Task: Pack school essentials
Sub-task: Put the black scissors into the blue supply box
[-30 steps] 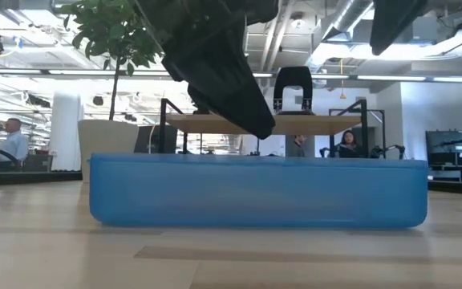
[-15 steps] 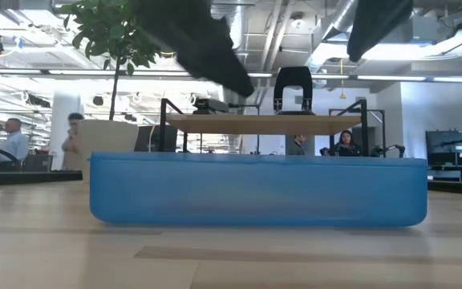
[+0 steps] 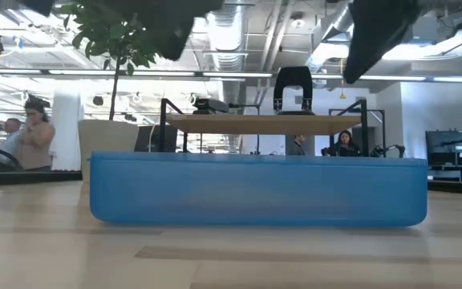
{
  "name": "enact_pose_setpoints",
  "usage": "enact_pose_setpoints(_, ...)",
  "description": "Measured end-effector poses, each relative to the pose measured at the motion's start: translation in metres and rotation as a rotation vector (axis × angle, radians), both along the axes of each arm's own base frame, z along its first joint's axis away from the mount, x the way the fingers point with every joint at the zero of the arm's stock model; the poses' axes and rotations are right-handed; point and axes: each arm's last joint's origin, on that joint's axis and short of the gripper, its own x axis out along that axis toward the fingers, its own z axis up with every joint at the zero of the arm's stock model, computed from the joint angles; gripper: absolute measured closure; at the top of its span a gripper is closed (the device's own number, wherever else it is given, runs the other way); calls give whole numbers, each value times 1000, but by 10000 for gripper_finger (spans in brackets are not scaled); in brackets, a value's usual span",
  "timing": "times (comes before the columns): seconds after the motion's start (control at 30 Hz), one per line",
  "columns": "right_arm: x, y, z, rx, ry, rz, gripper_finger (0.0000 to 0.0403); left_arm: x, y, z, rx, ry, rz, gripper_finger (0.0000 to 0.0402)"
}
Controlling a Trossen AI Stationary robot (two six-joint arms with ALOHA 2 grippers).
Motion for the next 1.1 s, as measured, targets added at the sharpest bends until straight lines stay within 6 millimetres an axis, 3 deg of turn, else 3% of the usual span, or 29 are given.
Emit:
enact_pose_setpoints(0.2, 10, -5, 1, 28, -41, 25, 236, -29, 10, -1, -81, -132, -50, 300)
enact_pose_setpoints(0.6, 14, -7, 2, 27, -59, 50, 238, -62, 13, 2, -110, 115, -13, 300)
enact_pose_setpoints(0.83, 16, -3, 1, 34, -92, 74, 243, -68, 4, -9, -25, 175, 29, 300)
enact_pose_setpoints(0.97, 24, 9, -4, 38, -193, 190, 242, -66, -2, 2, 3, 39, -26, 300)
enact_pose_setpoints(1.1, 27, 25, 23, 105, -399, 367, 244, -69, -4, 25, -14, -149, -126, 300)
